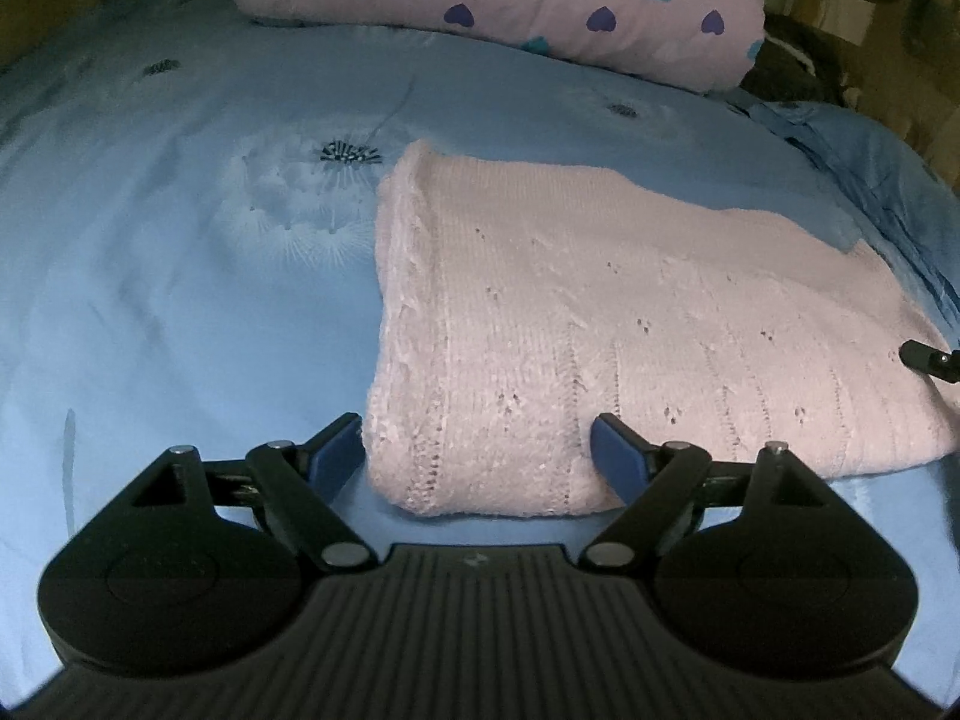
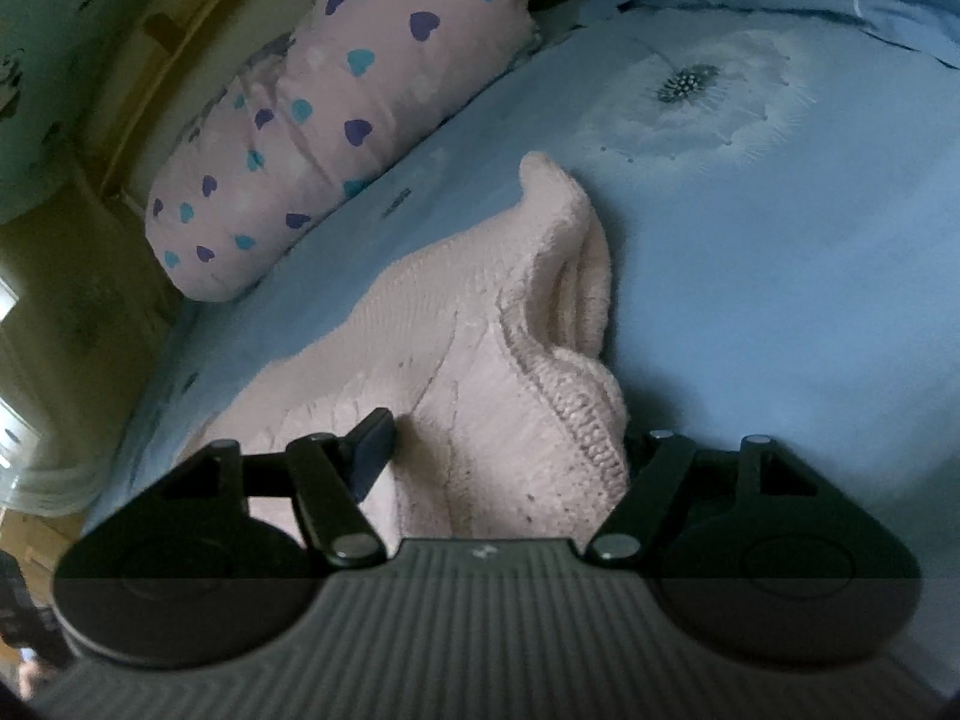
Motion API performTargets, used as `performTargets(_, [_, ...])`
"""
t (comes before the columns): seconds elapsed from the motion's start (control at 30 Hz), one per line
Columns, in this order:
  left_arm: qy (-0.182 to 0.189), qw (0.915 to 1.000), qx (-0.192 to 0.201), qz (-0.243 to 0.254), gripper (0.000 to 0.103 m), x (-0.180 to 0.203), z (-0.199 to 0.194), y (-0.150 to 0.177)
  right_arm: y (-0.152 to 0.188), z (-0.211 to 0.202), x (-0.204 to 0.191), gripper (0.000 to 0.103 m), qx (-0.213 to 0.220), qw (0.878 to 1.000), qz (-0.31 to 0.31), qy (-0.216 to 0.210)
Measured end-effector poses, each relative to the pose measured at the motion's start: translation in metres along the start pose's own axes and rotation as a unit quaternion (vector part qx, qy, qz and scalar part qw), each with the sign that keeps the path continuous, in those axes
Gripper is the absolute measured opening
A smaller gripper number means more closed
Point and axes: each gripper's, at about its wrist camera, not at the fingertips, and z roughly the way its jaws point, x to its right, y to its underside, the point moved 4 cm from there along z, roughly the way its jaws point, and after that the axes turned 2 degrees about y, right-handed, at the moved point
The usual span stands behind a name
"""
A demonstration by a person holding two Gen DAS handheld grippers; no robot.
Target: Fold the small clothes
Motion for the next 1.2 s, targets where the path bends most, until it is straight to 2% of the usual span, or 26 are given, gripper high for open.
performTargets(0.13, [0.005, 0.9999, -0.006, -0.010, 0.086, -0.002, 0.000, 0.001, 0.000, 0.005, 0.004, 0.071, 0.014, 1.000, 0.017, -0.018])
performTargets(0.23, [0.003, 0.9999, -0.009, -0.011, 0.086, -0.002, 0.000, 0.000, 0.001, 0.009, 0.007, 0.061, 0.025, 0.999, 0.024, -0.021])
performTargets(0.3, [0.000, 0.9999, -0.010, -0.008, 0.086, -0.001, -0.001, 0.000, 0.002, 0.009, 0.009, 0.044, 0.026, 0.999, 0.040, -0.023])
performTargets(0.4, [-0.004, 0.9999, -0.010, 0.000, 0.086, 0.000, -0.002, -0.001, 0.002, 0.009, 0.017, 0.032, 0.030, 0.994, 0.097, -0.036])
performTargets(0.53, [-0.005, 0.9999, -0.010, 0.000, 0.086, 0.000, -0.003, -0.002, 0.001, 0.006, 0.014, 0.030, 0.041, 0.992, 0.116, -0.032])
performTargets(0.87, [-0.004, 1.0000, -0.005, -0.004, 0.086, -0.003, -0.012, -0.005, -0.016, -0.006, -0.021, 0.029, 0.061, 0.995, 0.078, -0.024])
performTargets(1.07, [-0.003, 0.9999, 0.001, -0.011, 0.086, -0.005, -0.018, -0.006, -0.026, -0.007, -0.065, 0.029, 0.068, 0.997, 0.030, -0.029])
performTargets(1.2, [-0.006, 0.9999, 0.006, -0.008, 0.086, -0.006, -0.023, -0.008, -0.029, -0.002, -0.108, 0.029, 0.063, 0.997, -0.017, -0.032])
